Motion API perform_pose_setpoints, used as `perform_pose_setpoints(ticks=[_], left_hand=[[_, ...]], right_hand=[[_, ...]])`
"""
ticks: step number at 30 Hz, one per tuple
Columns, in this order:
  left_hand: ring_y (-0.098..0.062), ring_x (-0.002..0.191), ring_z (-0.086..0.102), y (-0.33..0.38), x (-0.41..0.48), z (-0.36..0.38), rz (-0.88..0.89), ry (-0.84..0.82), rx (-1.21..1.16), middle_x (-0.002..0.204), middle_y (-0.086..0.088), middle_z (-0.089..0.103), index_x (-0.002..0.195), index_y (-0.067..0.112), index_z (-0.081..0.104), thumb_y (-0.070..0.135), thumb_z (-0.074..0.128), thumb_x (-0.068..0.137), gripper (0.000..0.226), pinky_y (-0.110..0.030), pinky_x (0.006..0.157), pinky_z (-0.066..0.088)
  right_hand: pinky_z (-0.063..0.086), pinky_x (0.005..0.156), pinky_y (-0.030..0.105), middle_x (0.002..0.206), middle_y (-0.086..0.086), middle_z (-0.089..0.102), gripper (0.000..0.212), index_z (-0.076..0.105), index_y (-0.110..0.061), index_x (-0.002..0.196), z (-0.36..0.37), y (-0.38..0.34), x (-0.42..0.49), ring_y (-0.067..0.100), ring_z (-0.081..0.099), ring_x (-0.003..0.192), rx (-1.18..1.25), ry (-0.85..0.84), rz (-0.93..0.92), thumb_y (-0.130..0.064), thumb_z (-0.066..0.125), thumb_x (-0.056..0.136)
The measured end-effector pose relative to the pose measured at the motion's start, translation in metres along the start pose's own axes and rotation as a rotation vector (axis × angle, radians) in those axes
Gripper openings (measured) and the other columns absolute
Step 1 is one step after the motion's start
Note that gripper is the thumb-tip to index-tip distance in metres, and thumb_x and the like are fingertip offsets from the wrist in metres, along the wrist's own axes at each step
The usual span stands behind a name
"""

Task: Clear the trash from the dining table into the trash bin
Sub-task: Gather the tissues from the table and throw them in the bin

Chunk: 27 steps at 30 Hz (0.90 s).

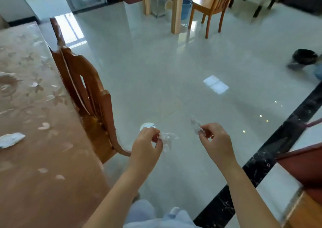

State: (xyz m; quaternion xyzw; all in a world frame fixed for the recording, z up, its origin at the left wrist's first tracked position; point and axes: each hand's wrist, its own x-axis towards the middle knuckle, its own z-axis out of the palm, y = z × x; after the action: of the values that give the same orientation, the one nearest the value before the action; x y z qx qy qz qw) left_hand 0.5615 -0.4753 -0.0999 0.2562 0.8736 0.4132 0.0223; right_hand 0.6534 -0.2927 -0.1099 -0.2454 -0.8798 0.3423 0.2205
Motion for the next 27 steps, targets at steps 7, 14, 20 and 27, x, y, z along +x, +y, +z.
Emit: perform_pose_setpoints(ticks=[7,14,20,27], left_hand=[[0.009,0.080,0.053,-0.008,0.084,0.038,-0.055,-0.005,-0.035,0.083,-0.003,0.061,0.086,0.009,0.062,0.003,0.064,0.080,0.009,-0.003,0.062,0.038],[0.009,0.077,0.053,-0.036,0.230,0.066,-0.180,0.048,-0.141,0.076,0.006,0.061,0.085,0.010,0.062,0.004,0.063,0.080,0.007,-0.004,0.062,0.036],[-0.003,0.064,0.053,-0.058,0.377,0.047,-0.095,0.144,0.003,0.072,0.004,0.058,0.081,0.007,0.062,-0.005,0.065,0.074,0.015,-0.007,0.065,0.036],[-0.022,0.067,0.056,-0.109,0.482,0.034,-0.177,0.186,0.116,0.076,-0.006,0.062,0.082,0.007,0.062,0.000,0.062,0.075,0.010,-0.028,0.062,0.047]], right_hand=[[0.040,0.060,0.013,0.071,0.001,0.056,0.009,0.060,-0.013,0.076,0.023,0.027,0.076,0.010,0.052,0.061,0.005,-0.070,0.001,-0.007,0.066,0.078],[0.038,0.060,0.007,0.070,-0.001,0.055,0.009,0.061,-0.014,0.076,0.056,0.044,0.246,0.010,0.053,0.065,-0.060,-0.128,-0.049,-0.006,0.067,0.078],[0.038,0.060,0.011,0.071,-0.001,0.053,0.008,0.060,-0.011,0.074,0.101,0.007,0.402,0.008,0.047,0.059,-0.083,-0.147,-0.184,-0.005,0.065,0.077],[0.038,0.057,0.011,0.072,-0.004,0.052,0.009,0.060,-0.013,0.074,0.178,0.000,0.520,0.006,0.047,0.059,-0.060,-0.290,-0.211,-0.006,0.066,0.077]])
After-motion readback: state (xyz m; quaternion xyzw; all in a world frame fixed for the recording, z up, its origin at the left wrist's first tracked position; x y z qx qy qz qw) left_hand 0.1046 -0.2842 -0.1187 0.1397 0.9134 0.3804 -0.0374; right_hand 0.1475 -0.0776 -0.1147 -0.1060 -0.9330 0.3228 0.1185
